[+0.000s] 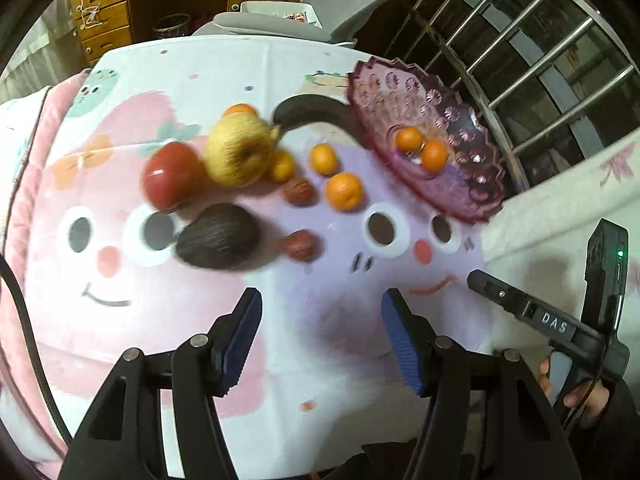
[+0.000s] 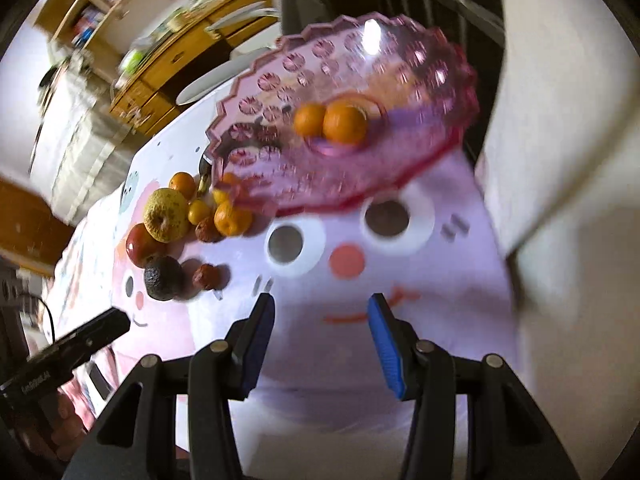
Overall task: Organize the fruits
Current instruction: 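Withdraw both grippers from the bowl back toward the remaining fruit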
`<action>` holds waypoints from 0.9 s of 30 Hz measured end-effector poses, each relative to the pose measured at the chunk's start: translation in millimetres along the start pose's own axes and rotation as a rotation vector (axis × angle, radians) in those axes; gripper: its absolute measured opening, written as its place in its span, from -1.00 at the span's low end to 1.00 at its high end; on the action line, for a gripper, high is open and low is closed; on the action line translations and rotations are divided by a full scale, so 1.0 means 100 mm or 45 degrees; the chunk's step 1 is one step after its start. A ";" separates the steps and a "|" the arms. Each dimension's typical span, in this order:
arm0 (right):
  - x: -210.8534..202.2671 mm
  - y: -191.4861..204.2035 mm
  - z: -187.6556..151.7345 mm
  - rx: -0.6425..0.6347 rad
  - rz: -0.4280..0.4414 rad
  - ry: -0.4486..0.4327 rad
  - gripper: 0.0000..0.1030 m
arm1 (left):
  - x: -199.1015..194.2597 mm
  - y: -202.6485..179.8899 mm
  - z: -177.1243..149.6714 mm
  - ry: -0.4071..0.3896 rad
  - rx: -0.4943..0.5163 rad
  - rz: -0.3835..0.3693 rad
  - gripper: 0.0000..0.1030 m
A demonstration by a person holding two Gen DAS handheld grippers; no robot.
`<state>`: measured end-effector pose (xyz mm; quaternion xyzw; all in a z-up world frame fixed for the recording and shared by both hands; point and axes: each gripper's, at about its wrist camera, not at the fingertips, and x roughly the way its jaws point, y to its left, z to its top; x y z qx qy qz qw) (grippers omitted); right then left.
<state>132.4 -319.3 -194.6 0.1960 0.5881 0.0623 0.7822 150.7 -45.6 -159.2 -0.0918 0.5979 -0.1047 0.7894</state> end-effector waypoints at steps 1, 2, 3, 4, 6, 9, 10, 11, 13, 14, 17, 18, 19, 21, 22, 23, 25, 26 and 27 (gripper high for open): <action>0.02 0.04 -0.10 0.051 0.008 -0.002 -0.05 | -0.04 0.07 -0.02 0.003 0.012 0.004 0.19; 0.03 0.08 -0.17 0.083 0.011 -0.004 -0.05 | -0.09 0.16 -0.05 0.007 0.028 0.008 0.20; 0.06 0.11 -0.26 0.127 0.015 -0.006 -0.05 | -0.13 0.23 -0.08 0.010 0.040 0.012 0.20; 0.07 0.13 -0.31 0.154 0.019 -0.006 -0.05 | -0.18 0.34 -0.11 0.015 0.057 0.019 0.21; 0.13 0.22 -0.48 0.239 0.044 -0.007 -0.05 | -0.25 0.47 -0.15 0.021 0.077 0.027 0.23; 0.18 0.34 -0.64 0.323 0.067 -0.008 -0.05 | -0.38 0.72 -0.21 0.029 0.115 0.039 0.26; 0.21 0.40 -0.71 0.352 0.076 -0.006 -0.05 | -0.41 0.79 -0.23 0.031 0.126 0.042 0.28; 0.23 0.44 -0.75 0.372 0.083 -0.005 -0.05 | -0.44 0.83 -0.25 0.033 0.134 0.046 0.30; 0.28 0.54 -0.85 0.412 0.103 0.006 -0.05 | -0.49 0.93 -0.26 0.038 0.155 0.056 0.32; 0.30 0.59 -0.89 0.430 0.116 0.015 -0.05 | -0.52 0.98 -0.26 0.040 0.167 0.062 0.33; 0.40 0.74 -0.95 0.468 0.155 0.060 -0.05 | -0.59 1.08 -0.24 0.040 0.193 0.073 0.42; 0.42 0.77 -0.95 0.471 0.161 0.070 -0.05 | -0.61 1.10 -0.22 0.039 0.200 0.077 0.45; 0.45 0.83 -0.95 0.475 0.172 0.091 -0.05 | -0.63 1.12 -0.20 0.036 0.210 0.084 0.49; 0.49 0.91 -0.93 0.476 0.187 0.109 0.04 | -0.65 1.14 -0.14 0.032 0.242 0.110 0.51; 0.51 0.96 -0.90 0.474 0.197 0.119 0.08 | -0.65 1.15 -0.11 0.031 0.253 0.122 0.53; 0.52 0.99 -0.89 0.473 0.206 0.125 0.12 | -0.64 1.15 -0.08 0.030 0.261 0.129 0.56; 0.58 1.06 -0.84 0.474 0.235 0.138 0.13 | -0.62 1.15 -0.01 0.031 0.282 0.149 0.59; 0.61 1.09 -0.81 0.475 0.245 0.146 0.14 | -0.60 1.15 0.04 0.033 0.297 0.164 0.61; 0.63 1.11 -0.79 0.473 0.254 0.153 0.17 | -0.57 1.16 0.10 0.034 0.313 0.183 0.63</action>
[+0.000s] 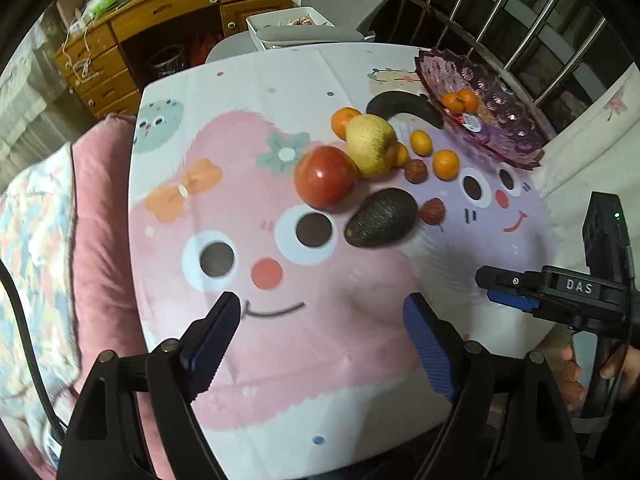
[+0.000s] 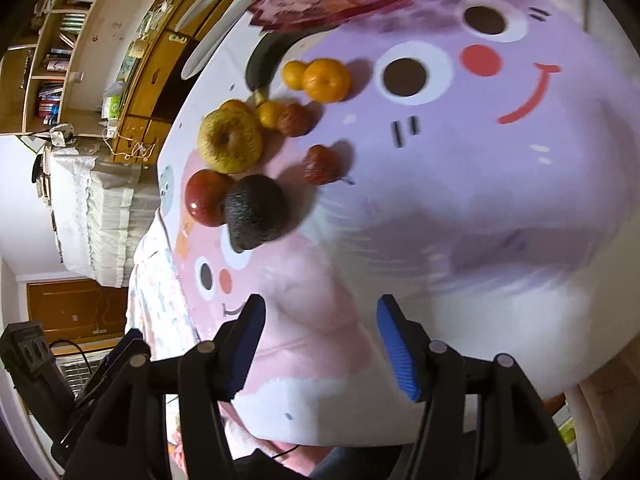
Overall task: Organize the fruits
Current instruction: 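Withdraw both grippers from the bowl back toward the remaining fruit, then grasp the red apple with the left gripper while the right gripper grasps the avocado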
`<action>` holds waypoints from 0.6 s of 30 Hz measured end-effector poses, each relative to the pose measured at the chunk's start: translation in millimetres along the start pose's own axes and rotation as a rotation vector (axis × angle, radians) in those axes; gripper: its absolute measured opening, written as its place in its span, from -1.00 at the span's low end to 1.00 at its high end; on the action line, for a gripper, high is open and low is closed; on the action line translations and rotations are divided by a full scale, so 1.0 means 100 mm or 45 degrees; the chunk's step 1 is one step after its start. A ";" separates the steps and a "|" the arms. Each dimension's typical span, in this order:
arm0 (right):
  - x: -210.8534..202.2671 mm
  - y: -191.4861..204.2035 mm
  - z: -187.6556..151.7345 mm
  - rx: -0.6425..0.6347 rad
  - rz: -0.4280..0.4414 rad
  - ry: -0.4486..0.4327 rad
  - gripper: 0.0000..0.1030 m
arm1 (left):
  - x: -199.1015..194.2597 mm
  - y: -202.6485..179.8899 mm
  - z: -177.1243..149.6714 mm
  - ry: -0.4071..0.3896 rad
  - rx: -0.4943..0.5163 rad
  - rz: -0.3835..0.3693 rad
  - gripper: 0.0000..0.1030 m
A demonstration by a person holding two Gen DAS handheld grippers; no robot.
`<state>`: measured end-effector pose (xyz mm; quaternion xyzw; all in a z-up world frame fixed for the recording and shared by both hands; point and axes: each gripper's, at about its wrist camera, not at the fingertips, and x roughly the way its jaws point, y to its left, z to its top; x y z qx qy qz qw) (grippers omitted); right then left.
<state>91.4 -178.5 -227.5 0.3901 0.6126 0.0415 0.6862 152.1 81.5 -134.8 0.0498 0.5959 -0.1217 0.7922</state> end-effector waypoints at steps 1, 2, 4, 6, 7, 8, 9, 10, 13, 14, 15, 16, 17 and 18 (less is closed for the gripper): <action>0.04 0.04 0.02 -0.005 0.005 0.011 0.19 | 0.03 0.00 0.06 0.000 0.010 0.010 0.68; 0.09 0.08 0.04 -0.016 0.007 0.024 0.24 | 0.05 0.01 0.10 0.000 0.017 0.014 0.72; 0.19 0.15 0.08 -0.037 0.013 0.047 0.26 | 0.12 0.03 0.20 0.013 0.027 0.021 0.73; 0.26 0.19 0.11 -0.053 0.023 0.067 0.27 | 0.21 0.03 0.33 0.028 0.052 0.025 0.74; 0.31 0.22 0.15 -0.066 0.036 0.072 0.27 | 0.26 0.03 0.37 0.037 0.062 0.031 0.74; 0.34 0.24 0.17 -0.071 0.042 0.075 0.27 | 0.34 0.03 0.43 0.055 0.074 0.045 0.74; 0.37 0.26 0.19 -0.072 0.049 0.078 0.27 | 0.42 0.03 0.50 0.082 0.082 0.055 0.75; 0.40 0.27 0.22 -0.070 0.060 0.080 0.27 | 0.47 0.02 0.53 0.096 0.085 0.053 0.75; 0.50 0.33 0.32 -0.098 0.092 0.080 0.27 | 0.68 -0.01 0.67 0.140 0.115 0.055 0.75; 0.52 0.34 0.33 -0.112 0.090 0.079 0.27 | 0.75 -0.01 0.73 0.156 0.127 0.066 0.75; 0.54 0.36 0.36 -0.124 0.093 0.080 0.28 | 0.82 -0.02 0.77 0.169 0.132 0.071 0.75; 0.56 0.37 0.38 -0.134 0.102 0.082 0.29 | 0.86 -0.02 0.79 0.178 0.134 0.070 0.75; 0.59 0.39 0.41 -0.145 0.114 0.084 0.32 | 0.92 -0.03 0.83 0.189 0.135 0.066 0.75; 0.61 0.41 0.42 -0.157 0.119 0.084 0.37 | 0.98 -0.03 0.87 0.202 0.137 0.062 0.75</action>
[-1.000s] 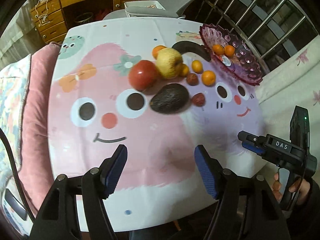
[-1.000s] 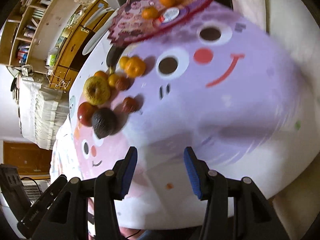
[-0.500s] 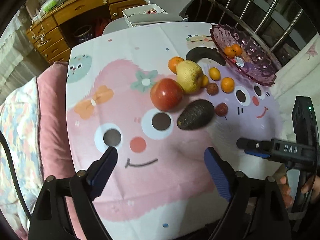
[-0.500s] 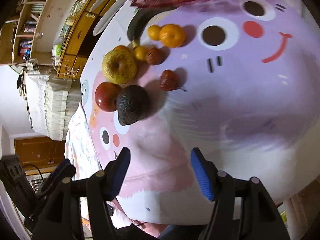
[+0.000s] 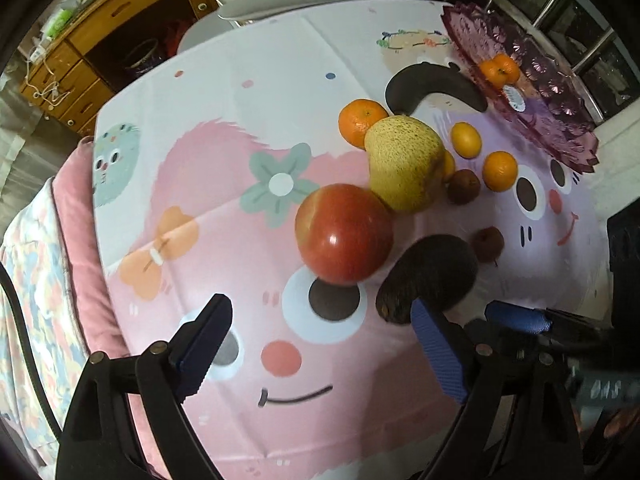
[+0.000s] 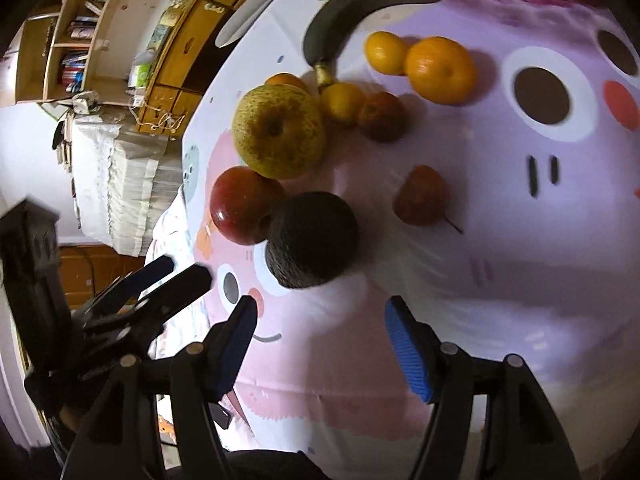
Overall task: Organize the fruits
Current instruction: 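Grasp the red apple with the left gripper while the right gripper grasps the avocado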
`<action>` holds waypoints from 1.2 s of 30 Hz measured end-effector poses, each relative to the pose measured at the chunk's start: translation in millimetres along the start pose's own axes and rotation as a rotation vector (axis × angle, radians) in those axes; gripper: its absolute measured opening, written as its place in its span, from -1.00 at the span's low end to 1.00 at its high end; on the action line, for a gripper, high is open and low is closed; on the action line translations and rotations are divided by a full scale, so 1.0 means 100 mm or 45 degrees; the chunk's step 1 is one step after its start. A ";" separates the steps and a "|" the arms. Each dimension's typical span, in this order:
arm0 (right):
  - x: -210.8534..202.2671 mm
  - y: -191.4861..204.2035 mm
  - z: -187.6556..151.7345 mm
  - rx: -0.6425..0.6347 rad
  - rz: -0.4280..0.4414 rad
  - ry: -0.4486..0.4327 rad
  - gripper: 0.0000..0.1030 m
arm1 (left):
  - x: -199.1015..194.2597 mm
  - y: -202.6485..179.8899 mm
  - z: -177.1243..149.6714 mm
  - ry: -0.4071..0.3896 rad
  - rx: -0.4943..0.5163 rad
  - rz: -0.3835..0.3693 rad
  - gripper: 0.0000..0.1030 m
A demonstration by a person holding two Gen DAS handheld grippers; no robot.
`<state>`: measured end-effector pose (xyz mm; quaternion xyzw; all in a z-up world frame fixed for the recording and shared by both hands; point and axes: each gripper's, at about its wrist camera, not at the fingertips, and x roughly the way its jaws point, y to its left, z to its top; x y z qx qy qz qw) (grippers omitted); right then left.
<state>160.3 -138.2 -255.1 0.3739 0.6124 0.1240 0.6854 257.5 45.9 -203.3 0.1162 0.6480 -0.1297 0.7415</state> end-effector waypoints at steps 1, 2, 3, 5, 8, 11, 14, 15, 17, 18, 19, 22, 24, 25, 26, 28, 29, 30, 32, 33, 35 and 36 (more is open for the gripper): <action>0.02 0.02 0.03 -0.016 0.002 0.001 0.39 | 0.04 0.01 0.03 0.011 -0.001 -0.004 0.75; 0.04 0.04 0.05 -0.039 0.005 -0.002 0.40 | 0.08 0.01 0.06 0.021 -0.004 -0.009 0.75; 0.06 0.06 0.07 -0.057 0.007 -0.003 0.41 | 0.13 0.03 0.09 0.036 -0.010 -0.015 0.75; 0.09 0.08 0.09 -0.091 -0.001 -0.002 0.41 | 0.20 0.03 0.13 0.055 -0.016 -0.024 0.75; 0.15 0.15 0.15 -0.158 -0.029 0.005 0.41 | 0.29 0.06 0.20 0.073 -0.023 -0.040 0.75; 0.22 0.23 0.19 -0.236 -0.081 0.007 0.41 | 0.37 0.07 0.26 0.084 -0.024 -0.056 0.75; 0.30 0.29 0.23 -0.296 -0.111 0.015 0.41 | 0.45 0.08 0.32 0.098 -0.022 -0.061 0.75; 0.33 0.31 0.24 -0.316 -0.122 0.019 0.42 | 0.47 0.09 0.33 0.100 -0.020 -0.063 0.75; 0.36 0.34 0.25 -0.345 -0.146 0.020 0.42 | 0.51 0.10 0.36 0.107 -0.015 -0.087 0.75; 0.37 0.34 0.26 -0.356 -0.152 0.022 0.42 | 0.54 0.10 0.39 0.113 -0.010 -0.099 0.75; 0.39 0.36 0.27 -0.367 -0.159 0.023 0.42 | 0.57 0.10 0.40 0.120 -0.004 -0.110 0.75; 0.44 0.37 0.30 -0.395 -0.183 0.032 0.42 | 0.65 0.11 0.43 0.137 0.002 -0.131 0.64; 0.47 0.39 0.31 -0.421 -0.191 0.033 0.42 | 0.68 0.10 0.44 0.141 0.005 -0.153 0.56; 0.48 0.40 0.32 -0.432 -0.195 0.032 0.42 | 0.70 0.09 0.45 0.140 0.008 -0.162 0.52; 0.49 0.41 0.32 -0.442 -0.200 0.031 0.42 | 0.71 0.08 0.45 0.140 0.013 -0.169 0.49; 0.51 0.44 0.32 -0.458 -0.206 0.023 0.41 | 0.73 0.06 0.47 0.138 0.026 -0.184 0.41; 0.52 0.45 0.33 -0.465 -0.209 0.020 0.41 | 0.74 0.05 0.48 0.135 0.038 -0.200 0.32; 0.52 0.45 0.33 -0.471 -0.210 0.016 0.37 | 0.75 0.05 0.48 0.132 0.044 -0.213 0.31; 0.52 0.46 0.34 -0.479 -0.220 0.006 0.23 | 0.77 0.01 0.50 0.122 0.063 -0.205 0.29; 0.51 0.45 0.35 -0.478 -0.228 0.001 0.20 | 0.77 0.01 0.50 0.116 0.068 -0.209 0.29; 0.51 0.44 0.36 -0.469 -0.217 0.007 0.20 | 0.78 0.00 0.48 0.111 0.056 -0.216 0.29; 0.51 0.44 0.36 -0.472 -0.221 0.009 0.20 | 0.78 0.00 0.47 0.108 0.044 -0.220 0.29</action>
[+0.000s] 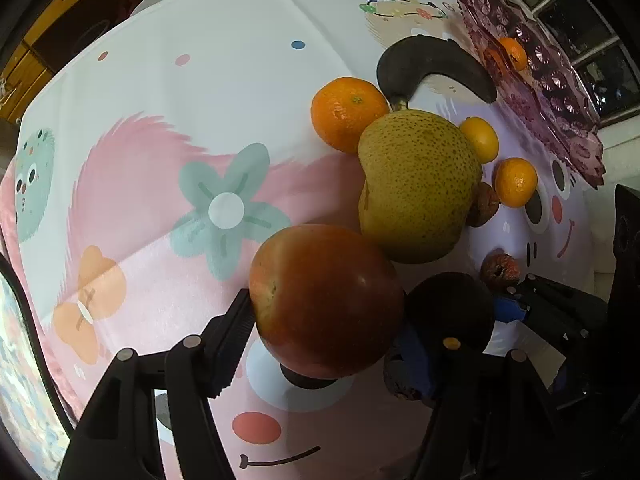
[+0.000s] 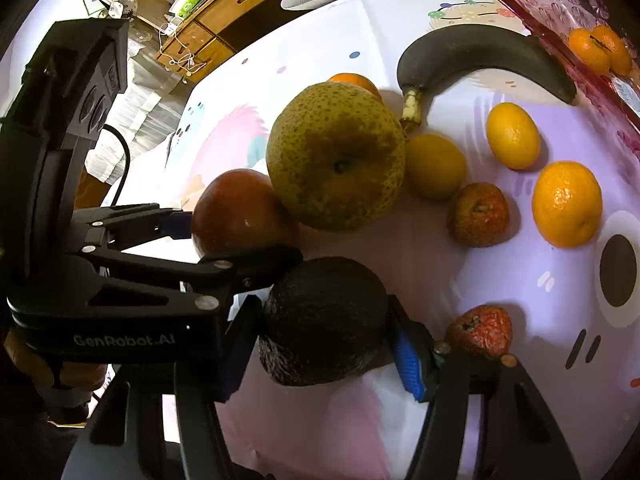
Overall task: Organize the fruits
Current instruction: 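Grasp the red apple with the left gripper while the right gripper grasps the avocado, then lift and carry the apple and avocado over the pink bowl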
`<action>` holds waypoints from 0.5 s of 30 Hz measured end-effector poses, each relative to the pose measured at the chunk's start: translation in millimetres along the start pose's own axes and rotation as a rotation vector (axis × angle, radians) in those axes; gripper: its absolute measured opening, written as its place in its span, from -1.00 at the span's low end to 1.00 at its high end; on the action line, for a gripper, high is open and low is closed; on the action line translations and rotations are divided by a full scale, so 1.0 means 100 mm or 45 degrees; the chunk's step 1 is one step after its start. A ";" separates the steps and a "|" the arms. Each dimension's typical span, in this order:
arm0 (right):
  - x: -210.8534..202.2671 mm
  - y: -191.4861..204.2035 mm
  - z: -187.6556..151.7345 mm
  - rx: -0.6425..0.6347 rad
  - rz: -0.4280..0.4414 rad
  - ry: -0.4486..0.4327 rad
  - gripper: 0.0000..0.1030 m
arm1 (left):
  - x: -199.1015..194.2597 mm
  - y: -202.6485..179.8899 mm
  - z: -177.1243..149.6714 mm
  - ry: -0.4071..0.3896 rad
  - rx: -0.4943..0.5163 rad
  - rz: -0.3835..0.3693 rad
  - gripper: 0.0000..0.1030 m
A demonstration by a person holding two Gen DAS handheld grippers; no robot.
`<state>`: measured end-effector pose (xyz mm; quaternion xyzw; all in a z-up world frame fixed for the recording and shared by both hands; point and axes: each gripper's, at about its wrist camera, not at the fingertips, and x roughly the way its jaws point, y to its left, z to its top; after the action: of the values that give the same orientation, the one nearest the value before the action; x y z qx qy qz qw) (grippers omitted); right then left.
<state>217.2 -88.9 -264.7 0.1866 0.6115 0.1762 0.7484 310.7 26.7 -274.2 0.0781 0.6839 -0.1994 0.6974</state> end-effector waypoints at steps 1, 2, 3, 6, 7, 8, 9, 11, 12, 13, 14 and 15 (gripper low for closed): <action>-0.02 -0.01 -0.01 -0.003 -0.005 0.003 0.20 | -0.02 0.02 -0.04 -0.003 -0.008 -0.002 0.28; -0.03 -0.01 -0.02 -0.010 -0.014 0.010 0.19 | -0.03 0.03 -0.06 -0.007 -0.019 -0.002 0.28; -0.03 0.00 -0.03 -0.017 -0.026 0.019 0.19 | -0.03 0.02 -0.08 -0.008 -0.030 -0.001 0.28; -0.02 0.09 -0.03 -0.034 -0.073 0.043 0.19 | -0.01 -0.03 -0.15 -0.008 -0.048 0.003 0.28; -0.02 0.09 -0.04 -0.034 -0.078 0.047 0.19 | -0.01 -0.04 -0.19 -0.007 -0.058 0.007 0.28; -0.03 0.09 -0.06 -0.027 -0.084 0.055 0.19 | -0.02 -0.05 -0.22 -0.008 -0.069 0.007 0.28; -0.03 0.08 -0.09 -0.015 -0.083 0.060 0.18 | -0.02 -0.06 -0.25 -0.009 -0.077 0.006 0.28; -0.05 0.04 -0.15 0.011 -0.082 0.068 0.18 | -0.07 -0.07 -0.34 -0.020 -0.099 0.003 0.28; -0.07 0.02 -0.19 0.025 -0.086 0.071 0.18 | -0.09 -0.08 -0.39 -0.030 -0.108 0.005 0.28; -0.09 0.01 -0.22 0.030 -0.089 0.072 0.18 | -0.13 -0.09 -0.44 -0.040 -0.116 0.008 0.28; -0.12 0.00 -0.26 0.035 -0.096 0.068 0.18 | -0.15 -0.10 -0.48 -0.047 -0.123 0.011 0.28; -0.15 0.00 -0.29 0.038 -0.101 0.063 0.18 | -0.18 -0.11 -0.52 -0.053 -0.130 0.014 0.28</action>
<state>185.8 -94.6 -257.8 0.1688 0.6394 0.1419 0.7366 258.6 40.0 -257.5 0.0420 0.6781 -0.1621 0.7156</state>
